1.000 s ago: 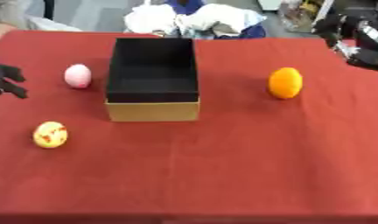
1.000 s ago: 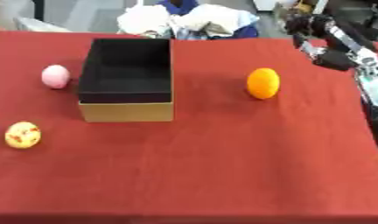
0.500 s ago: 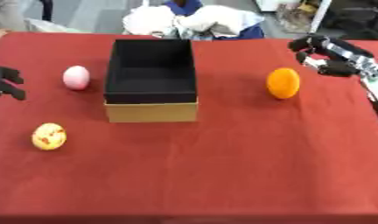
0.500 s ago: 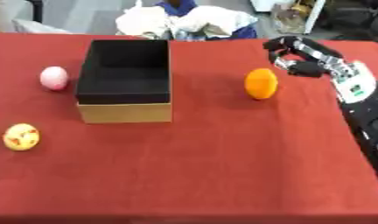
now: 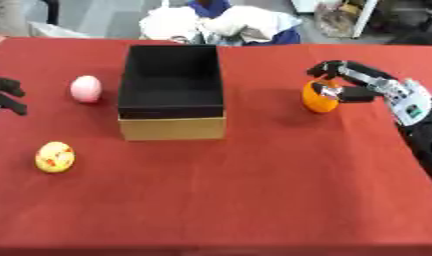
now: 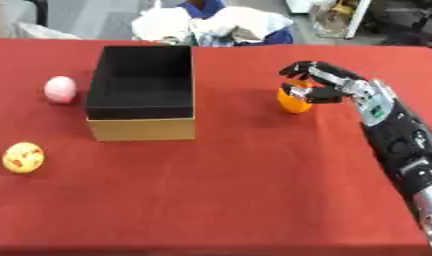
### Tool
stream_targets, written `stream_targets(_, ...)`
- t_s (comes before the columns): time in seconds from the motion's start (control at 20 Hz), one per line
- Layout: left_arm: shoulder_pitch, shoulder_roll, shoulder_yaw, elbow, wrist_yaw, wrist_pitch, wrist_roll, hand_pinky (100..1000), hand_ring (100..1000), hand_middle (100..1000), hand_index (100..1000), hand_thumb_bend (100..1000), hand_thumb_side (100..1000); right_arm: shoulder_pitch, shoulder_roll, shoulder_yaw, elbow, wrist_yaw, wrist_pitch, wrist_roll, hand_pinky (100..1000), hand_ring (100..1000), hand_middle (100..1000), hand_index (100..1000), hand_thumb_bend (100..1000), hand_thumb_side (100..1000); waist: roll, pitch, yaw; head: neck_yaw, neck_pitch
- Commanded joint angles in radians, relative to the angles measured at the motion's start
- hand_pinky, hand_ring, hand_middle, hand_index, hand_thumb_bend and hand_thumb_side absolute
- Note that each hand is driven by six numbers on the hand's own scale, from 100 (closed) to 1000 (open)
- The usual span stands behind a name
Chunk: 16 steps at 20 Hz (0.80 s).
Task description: Pick up objects on the table and place them in the box.
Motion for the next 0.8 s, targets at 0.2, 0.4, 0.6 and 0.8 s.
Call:
stream_targets(0.2,-0.011,0.019,0.002,-0.014,0.003,0.000,-0.003,663,498,572,699,139,768,-0.020,-0.014,-0.015,-0.004,0.171,-0.085,-0.016,808,868,868,903,300,719,0.002,-0.017,0.000,-0.002,0.005)
stream_targets(0.4,-0.010,0.020,0.002,-0.014,0.003,0.000,-0.003,663,499,572,698,139,768,-0.017,-0.013,-0.025,0.004,0.268,-0.065,-0.105,782,834,833,881,338,602,0.002,-0.018,0.000,-0.002,0.005)
stream_targets(0.6,-0.009,0.020,0.001,-0.013,0.003,0.000,-0.003,663,499,573,698,139,769,-0.017,-0.011,-0.033,0.006,0.349,-0.049,-0.208,744,786,786,851,379,367,0.002,-0.019,-0.001,-0.003,0.005)
stream_targets(0.8,-0.009,0.020,0.001,-0.014,0.004,0.000,-0.002,663,499,573,698,138,766,-0.019,-0.011,-0.041,-0.009,0.431,-0.044,-0.325,728,771,787,851,426,180,0.002,-0.020,-0.001,-0.003,0.005)
